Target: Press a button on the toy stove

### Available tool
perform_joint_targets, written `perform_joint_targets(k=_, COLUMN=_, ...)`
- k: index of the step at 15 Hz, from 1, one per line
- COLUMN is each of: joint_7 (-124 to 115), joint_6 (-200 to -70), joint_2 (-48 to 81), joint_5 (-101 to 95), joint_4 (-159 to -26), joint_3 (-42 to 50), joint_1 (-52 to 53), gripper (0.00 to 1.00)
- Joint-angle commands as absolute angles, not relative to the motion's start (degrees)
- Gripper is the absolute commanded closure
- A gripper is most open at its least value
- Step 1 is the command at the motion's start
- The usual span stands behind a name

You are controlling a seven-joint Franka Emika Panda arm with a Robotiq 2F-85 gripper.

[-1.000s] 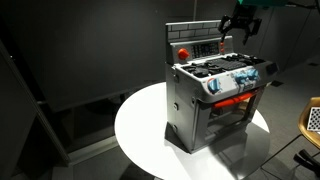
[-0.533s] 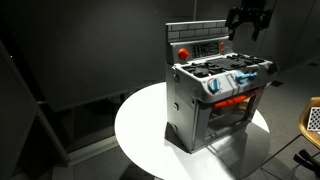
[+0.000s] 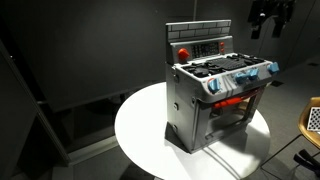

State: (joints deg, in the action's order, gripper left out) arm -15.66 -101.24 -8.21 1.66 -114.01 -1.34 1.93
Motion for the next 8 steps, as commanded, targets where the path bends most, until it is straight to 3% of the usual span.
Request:
perform_joint_targets(k=1, joint_7=-12.19, joint_6=-98.86, joint_2=-13.97, joint_5=0.83, joint_4=-118.13, joint_3=-1.94, joint_1=1.76, gripper=0.0)
perform_joint_targets(k=8, joint_7=-11.67, joint_6=-98.34, joint_2=-15.06, joint_5=1.59, joint_4=-118.8, joint_3=-2.46, joint_1=1.5, gripper=0.0)
